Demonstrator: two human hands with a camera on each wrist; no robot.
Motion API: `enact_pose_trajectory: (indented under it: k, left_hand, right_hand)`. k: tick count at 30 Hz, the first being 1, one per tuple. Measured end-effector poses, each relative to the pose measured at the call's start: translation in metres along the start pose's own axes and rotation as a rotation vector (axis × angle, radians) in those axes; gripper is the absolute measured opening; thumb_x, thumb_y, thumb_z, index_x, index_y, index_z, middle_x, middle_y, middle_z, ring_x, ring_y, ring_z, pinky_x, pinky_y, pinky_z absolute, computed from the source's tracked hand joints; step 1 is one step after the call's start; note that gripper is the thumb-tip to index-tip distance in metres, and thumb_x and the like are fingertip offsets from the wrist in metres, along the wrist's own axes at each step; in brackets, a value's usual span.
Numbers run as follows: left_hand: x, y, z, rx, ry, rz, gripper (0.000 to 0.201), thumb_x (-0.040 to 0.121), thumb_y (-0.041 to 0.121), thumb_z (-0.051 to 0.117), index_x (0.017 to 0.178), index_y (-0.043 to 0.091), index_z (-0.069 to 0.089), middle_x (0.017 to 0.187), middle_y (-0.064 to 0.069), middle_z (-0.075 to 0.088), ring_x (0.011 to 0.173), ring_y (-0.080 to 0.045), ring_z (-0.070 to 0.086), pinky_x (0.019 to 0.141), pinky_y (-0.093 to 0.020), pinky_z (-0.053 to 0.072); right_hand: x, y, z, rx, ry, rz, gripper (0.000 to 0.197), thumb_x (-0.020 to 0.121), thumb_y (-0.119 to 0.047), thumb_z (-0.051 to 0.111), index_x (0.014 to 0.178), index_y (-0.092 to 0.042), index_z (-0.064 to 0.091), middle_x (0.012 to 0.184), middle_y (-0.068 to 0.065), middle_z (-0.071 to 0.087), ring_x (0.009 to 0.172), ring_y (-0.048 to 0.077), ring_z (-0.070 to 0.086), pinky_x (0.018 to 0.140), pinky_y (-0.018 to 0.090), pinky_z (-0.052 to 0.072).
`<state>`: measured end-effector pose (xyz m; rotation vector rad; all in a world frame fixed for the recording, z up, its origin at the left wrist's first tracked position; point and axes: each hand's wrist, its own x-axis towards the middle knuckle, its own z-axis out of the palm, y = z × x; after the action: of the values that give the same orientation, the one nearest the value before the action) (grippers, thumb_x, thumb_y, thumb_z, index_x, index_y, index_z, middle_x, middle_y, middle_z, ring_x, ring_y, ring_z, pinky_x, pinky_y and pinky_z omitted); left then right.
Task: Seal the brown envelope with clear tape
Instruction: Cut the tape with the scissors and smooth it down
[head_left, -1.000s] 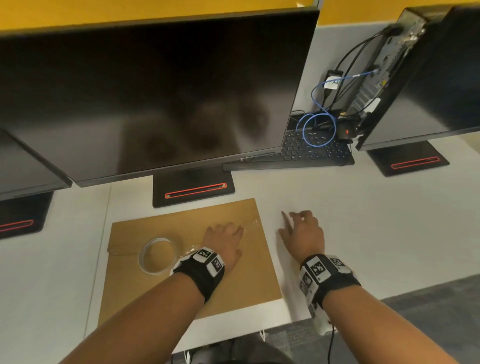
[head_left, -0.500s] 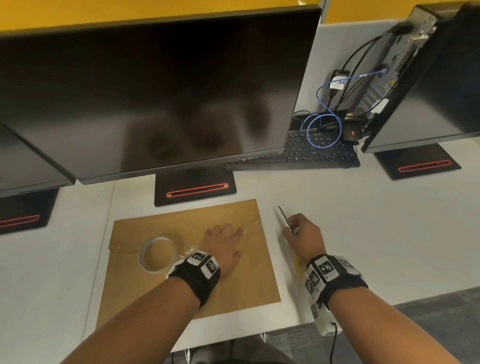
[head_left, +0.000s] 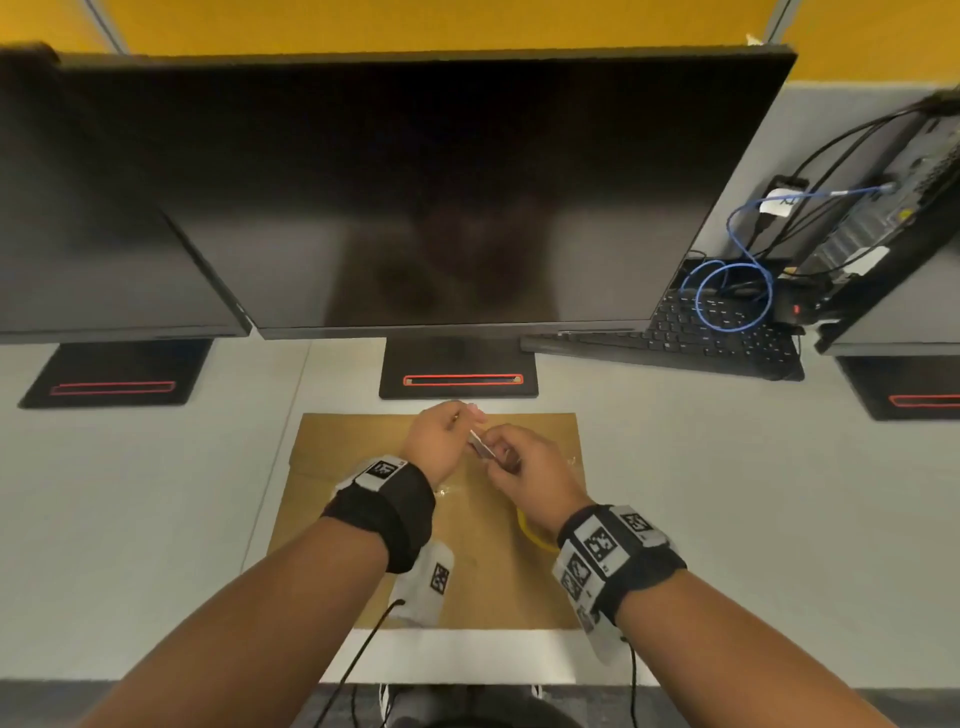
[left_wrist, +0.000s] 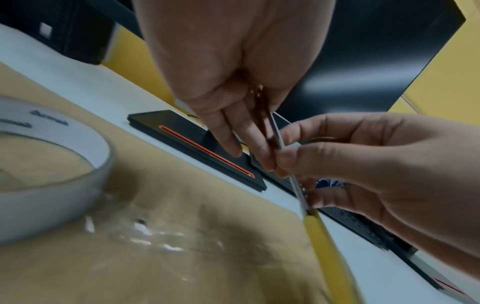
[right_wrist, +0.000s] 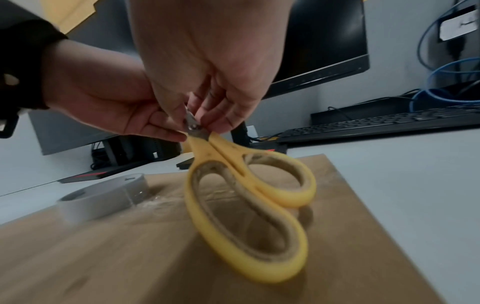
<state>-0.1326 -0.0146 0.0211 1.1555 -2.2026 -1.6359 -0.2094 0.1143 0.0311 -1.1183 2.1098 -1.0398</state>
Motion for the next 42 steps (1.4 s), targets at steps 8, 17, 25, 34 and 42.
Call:
enact_pose_trajectory:
  k: [8, 17, 25, 34, 42]
  left_hand:
    - [0.005, -0.031, -0.033, -0.094, 0.153, -0.079, 0.021, 0.101, 0.023, 0.044, 0.109, 0.013, 0.06, 0.073, -0.003, 0.073, 0.073, -0.02, 0.069, 0.076, -0.031, 0.052]
    - [0.006, -0.032, -0.047, -0.099, 0.167, -0.051, 0.023, 0.102, 0.024, 0.041, 0.114, 0.016, 0.059, 0.071, 0.001, 0.072, 0.069, -0.017, 0.068, 0.07, -0.028, 0.052]
    - [-0.002, -0.022, -0.048, 0.193, 0.006, -0.038, 0.038, 0.099, 0.05, 0.03, 0.124, 0.026, 0.046, 0.105, 0.0, 0.068, 0.094, -0.021, 0.065, 0.091, -0.036, 0.047]
    - [-0.02, -0.05, -0.068, 1.107, -0.505, -0.015, 0.099, 0.065, 0.046, 0.076, 0.147, 0.031, 0.022, 0.159, 0.003, 0.008, 0.145, -0.022, 0.012, 0.117, -0.052, 0.007]
    - [-0.018, -0.038, -0.073, 1.075, -0.456, 0.026, 0.068, 0.068, 0.046, 0.07, 0.128, 0.036, 0.04, 0.146, 0.009, 0.034, 0.124, -0.023, 0.036, 0.107, -0.039, 0.029]
  right_hand:
    - [0.007, 0.015, 0.018, -0.268, -0.1, -0.112, 0.025, 0.086, -0.024, 0.059, 0.111, -0.023, 0.062, 0.107, 0.0, 0.055, 0.096, 0.014, 0.054, 0.084, 0.03, 0.047]
    - [-0.001, 0.031, 0.019, -0.449, -0.249, -0.095, 0.063, 0.078, -0.013, 0.056, 0.136, -0.032, 0.039, 0.136, -0.005, 0.042, 0.109, 0.023, 0.054, 0.09, 0.037, 0.05]
    - [0.012, 0.038, 0.011, -0.433, -0.279, 0.019, 0.048, 0.082, -0.016, 0.059, 0.128, -0.024, 0.05, 0.116, 0.006, 0.047, 0.093, 0.032, 0.06, 0.079, 0.039, 0.051]
    - [-0.004, 0.055, -0.018, -0.644, -0.413, 0.061, 0.053, 0.076, -0.022, 0.057, 0.127, -0.031, 0.047, 0.117, -0.001, 0.048, 0.097, 0.028, 0.057, 0.078, 0.034, 0.048]
    - [-0.006, 0.049, -0.017, -0.766, -0.51, -0.063, 0.049, 0.079, -0.024, 0.054, 0.126, -0.036, 0.05, 0.118, 0.001, 0.048, 0.091, 0.03, 0.059, 0.075, 0.033, 0.045]
